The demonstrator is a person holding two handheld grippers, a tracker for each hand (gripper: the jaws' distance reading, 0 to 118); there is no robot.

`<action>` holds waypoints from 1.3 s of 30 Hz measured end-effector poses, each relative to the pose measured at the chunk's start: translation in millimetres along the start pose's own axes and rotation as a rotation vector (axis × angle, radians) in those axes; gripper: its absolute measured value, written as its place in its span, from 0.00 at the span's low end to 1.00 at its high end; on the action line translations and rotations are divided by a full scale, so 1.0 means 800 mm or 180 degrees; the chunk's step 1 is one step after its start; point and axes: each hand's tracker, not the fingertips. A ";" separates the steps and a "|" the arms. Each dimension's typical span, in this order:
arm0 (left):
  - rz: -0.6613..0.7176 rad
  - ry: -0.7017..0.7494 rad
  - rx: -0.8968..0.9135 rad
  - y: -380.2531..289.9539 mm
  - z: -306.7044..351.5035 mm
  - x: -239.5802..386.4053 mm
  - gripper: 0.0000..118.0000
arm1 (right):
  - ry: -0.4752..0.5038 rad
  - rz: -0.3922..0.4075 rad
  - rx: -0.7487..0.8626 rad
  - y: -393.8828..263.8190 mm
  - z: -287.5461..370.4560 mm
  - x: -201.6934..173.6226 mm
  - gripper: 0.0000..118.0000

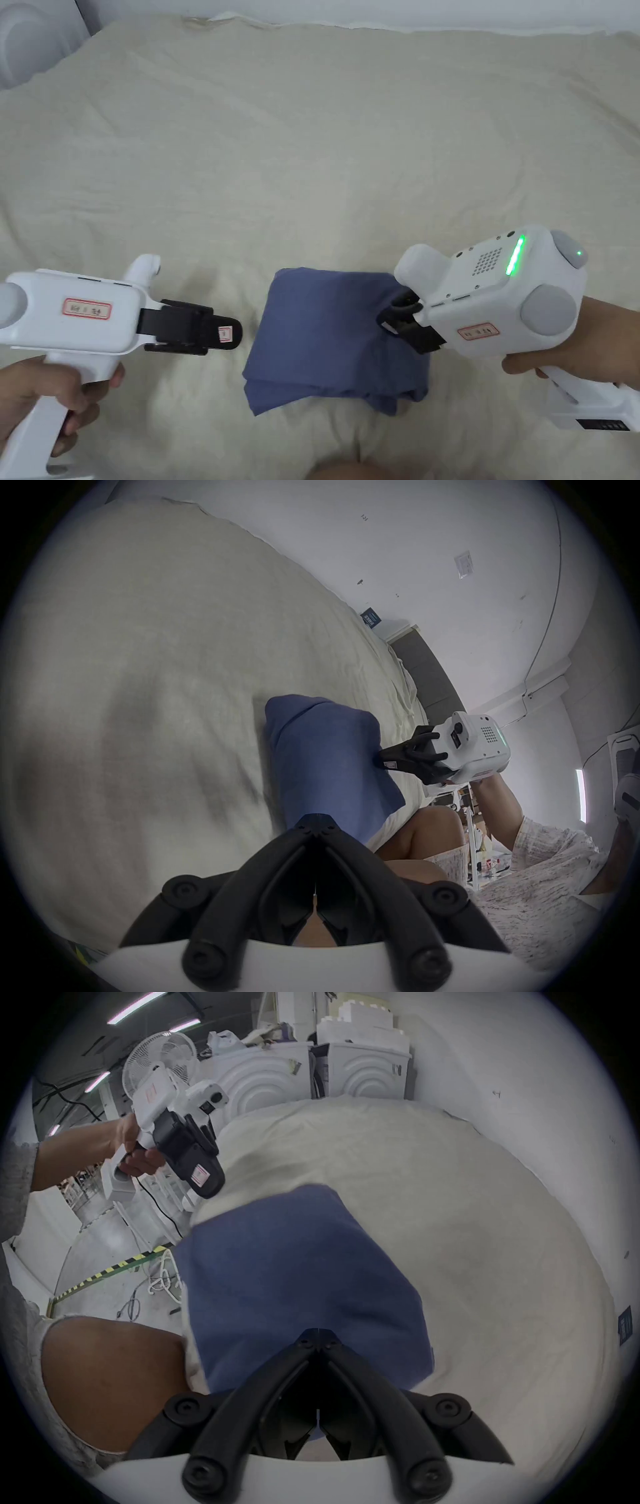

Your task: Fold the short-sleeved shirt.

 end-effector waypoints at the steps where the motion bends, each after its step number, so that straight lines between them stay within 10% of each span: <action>1: 0.0007 -0.0030 -0.0030 0.003 -0.005 -0.003 0.00 | -0.0011 -0.0013 -0.0026 -0.004 -0.003 0.001 0.00; 9: 0.0198 -0.0257 -0.0047 0.021 -0.024 -0.024 0.02 | 0.0028 -0.0066 -0.0021 -0.009 -0.002 0.000 0.00; 16: 0.0653 -0.0597 -0.0197 0.030 -0.043 -0.059 0.53 | 0.0036 -0.0039 -0.0037 -0.008 -0.002 -0.001 0.00; 39: 0.0978 -0.1516 -0.0401 0.043 -0.122 -0.082 0.59 | 0.0074 0.0009 -0.0089 -0.010 -0.002 -0.002 0.00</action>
